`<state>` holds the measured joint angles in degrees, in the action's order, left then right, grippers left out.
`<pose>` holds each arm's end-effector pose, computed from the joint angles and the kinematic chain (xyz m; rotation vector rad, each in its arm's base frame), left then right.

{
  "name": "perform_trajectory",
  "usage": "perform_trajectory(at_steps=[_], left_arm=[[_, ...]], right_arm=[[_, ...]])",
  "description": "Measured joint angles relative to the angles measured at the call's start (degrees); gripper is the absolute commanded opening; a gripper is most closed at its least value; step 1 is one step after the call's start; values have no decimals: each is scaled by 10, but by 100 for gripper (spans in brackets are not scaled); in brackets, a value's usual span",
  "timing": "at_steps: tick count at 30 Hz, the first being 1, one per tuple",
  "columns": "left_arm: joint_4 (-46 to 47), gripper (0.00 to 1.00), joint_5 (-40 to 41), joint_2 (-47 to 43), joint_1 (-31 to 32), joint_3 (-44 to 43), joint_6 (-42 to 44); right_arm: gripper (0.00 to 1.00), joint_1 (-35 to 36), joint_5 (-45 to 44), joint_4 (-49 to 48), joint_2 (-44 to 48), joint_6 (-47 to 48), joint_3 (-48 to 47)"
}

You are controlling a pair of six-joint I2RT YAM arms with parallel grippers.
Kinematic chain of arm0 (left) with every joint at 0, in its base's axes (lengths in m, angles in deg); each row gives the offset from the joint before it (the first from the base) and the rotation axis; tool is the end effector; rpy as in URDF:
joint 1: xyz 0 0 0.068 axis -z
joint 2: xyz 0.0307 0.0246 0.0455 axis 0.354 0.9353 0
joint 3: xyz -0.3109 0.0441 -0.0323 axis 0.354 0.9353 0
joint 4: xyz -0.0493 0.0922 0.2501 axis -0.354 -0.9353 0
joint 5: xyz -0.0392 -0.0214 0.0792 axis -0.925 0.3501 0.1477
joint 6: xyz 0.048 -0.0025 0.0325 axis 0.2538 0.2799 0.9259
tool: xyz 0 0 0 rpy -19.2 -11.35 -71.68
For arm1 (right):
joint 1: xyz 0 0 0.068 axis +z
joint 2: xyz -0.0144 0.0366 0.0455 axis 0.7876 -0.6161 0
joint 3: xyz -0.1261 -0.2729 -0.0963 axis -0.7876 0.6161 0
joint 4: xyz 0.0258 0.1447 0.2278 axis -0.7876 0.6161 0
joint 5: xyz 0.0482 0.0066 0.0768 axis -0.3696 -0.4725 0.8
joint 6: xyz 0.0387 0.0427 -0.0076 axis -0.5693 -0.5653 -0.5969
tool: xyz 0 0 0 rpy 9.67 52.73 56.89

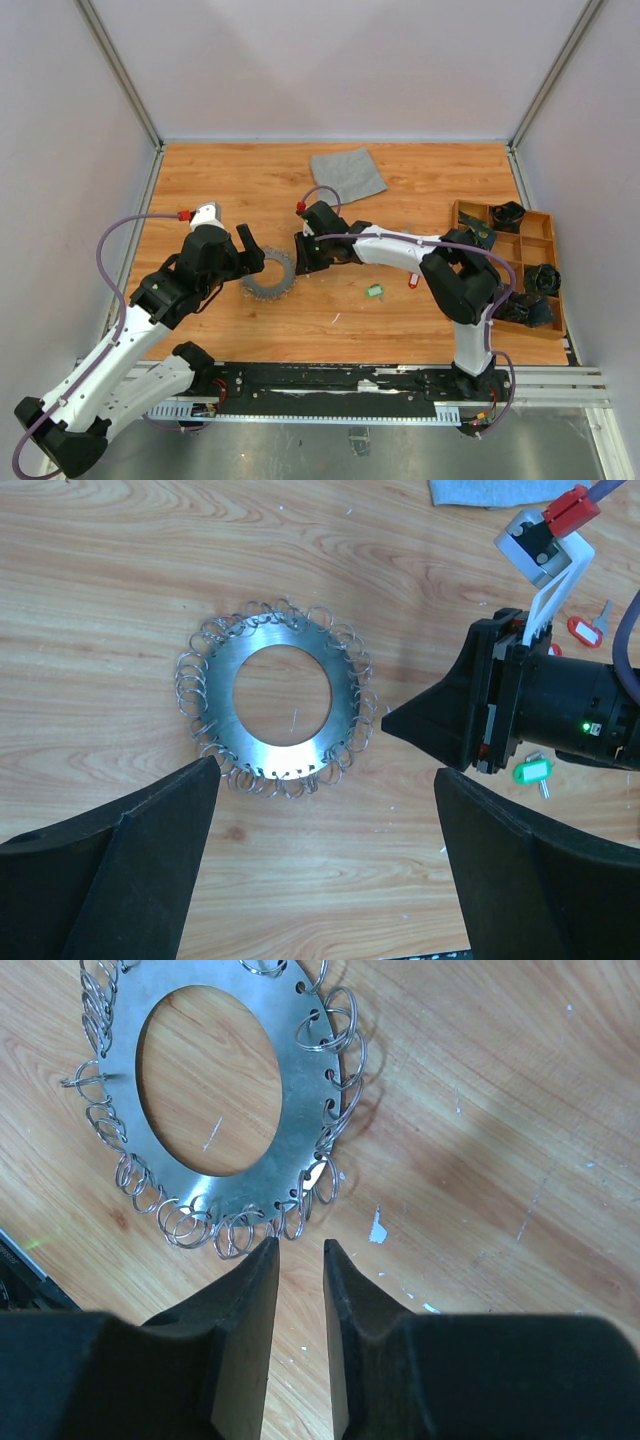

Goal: Put the keys on the keyring

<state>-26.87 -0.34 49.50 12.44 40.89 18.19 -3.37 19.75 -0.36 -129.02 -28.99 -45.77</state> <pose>0.1241 -0.0639 0.3365 -0.2549 2.1526 -0.3127 0.2902 0.3444 0.2169 -0.4951 2.5133 0.9079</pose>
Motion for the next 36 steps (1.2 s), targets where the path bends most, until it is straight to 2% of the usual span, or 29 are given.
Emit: perform_trajectory(at_steps=[11, 30, 36], left_arm=[[0, 94, -6, 1, 0, 0, 0], [1, 94, -9, 6, 0, 0, 0], [1, 94, -9, 6, 0, 0, 0]], right_arm=[[23, -1, 6, -7, -19, -13, -8], [24, -3, 15, -14, -54, -24, -29], [18, -3, 23, -19, -61, -26, -36]])
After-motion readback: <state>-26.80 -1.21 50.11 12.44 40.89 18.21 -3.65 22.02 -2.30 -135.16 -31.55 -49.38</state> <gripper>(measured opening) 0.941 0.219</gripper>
